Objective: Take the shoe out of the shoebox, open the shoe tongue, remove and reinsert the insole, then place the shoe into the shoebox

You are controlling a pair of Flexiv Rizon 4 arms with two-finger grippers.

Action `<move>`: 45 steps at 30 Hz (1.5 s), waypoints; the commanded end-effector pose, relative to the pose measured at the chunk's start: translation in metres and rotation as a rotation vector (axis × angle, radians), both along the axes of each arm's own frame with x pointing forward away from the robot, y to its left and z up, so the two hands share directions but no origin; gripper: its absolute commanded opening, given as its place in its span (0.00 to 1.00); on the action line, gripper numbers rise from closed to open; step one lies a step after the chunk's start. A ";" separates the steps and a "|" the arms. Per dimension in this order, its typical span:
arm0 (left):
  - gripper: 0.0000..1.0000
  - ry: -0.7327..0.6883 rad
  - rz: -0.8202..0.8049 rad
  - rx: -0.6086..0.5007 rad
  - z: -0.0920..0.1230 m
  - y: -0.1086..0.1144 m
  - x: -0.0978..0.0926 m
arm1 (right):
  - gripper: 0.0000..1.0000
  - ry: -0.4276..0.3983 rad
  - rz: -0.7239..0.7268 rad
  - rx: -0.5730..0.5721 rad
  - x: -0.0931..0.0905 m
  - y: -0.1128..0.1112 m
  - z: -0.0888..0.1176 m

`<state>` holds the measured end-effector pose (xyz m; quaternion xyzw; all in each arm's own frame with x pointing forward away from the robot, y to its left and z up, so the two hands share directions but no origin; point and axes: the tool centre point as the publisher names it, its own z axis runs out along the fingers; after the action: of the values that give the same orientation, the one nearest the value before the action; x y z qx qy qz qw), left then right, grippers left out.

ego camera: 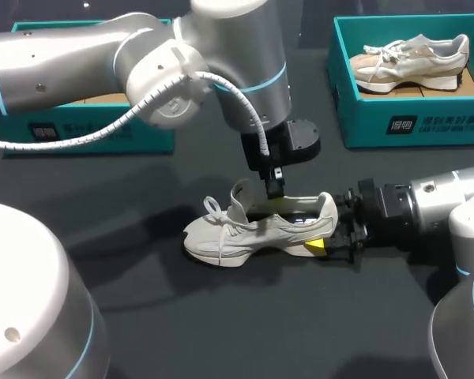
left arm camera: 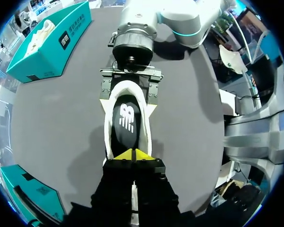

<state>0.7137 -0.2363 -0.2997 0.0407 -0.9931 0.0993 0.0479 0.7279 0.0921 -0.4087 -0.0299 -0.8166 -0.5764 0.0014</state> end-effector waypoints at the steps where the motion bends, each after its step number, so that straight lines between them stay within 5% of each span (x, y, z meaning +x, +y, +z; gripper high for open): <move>1: 0.00 0.026 -0.022 -0.001 -0.023 -0.019 0.005 | 0.00 0.001 -0.001 -0.003 0.000 0.001 0.000; 13: 0.00 0.069 -0.023 0.006 -0.044 -0.029 0.011 | 0.00 0.001 -0.001 -0.003 0.000 0.001 0.000; 21: 0.00 0.119 -0.023 0.044 -0.065 -0.014 0.011 | 0.00 0.001 -0.001 -0.003 0.000 0.001 0.000; 38: 0.00 0.015 -0.088 0.079 -0.073 0.005 -0.015 | 0.00 0.001 -0.001 -0.003 0.000 0.001 0.000; 43: 0.35 -0.007 -0.071 0.091 -0.077 0.003 -0.018 | 0.00 0.001 -0.001 -0.003 0.000 0.001 0.000; 45: 0.39 -0.020 -0.072 0.093 -0.078 0.003 -0.018 | 0.00 0.001 -0.001 -0.003 0.000 0.001 0.000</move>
<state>0.6996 -0.2346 -0.3774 0.0061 -0.9976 0.0520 0.0451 0.7275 0.0926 -0.4084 -0.0293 -0.8167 -0.5763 0.0016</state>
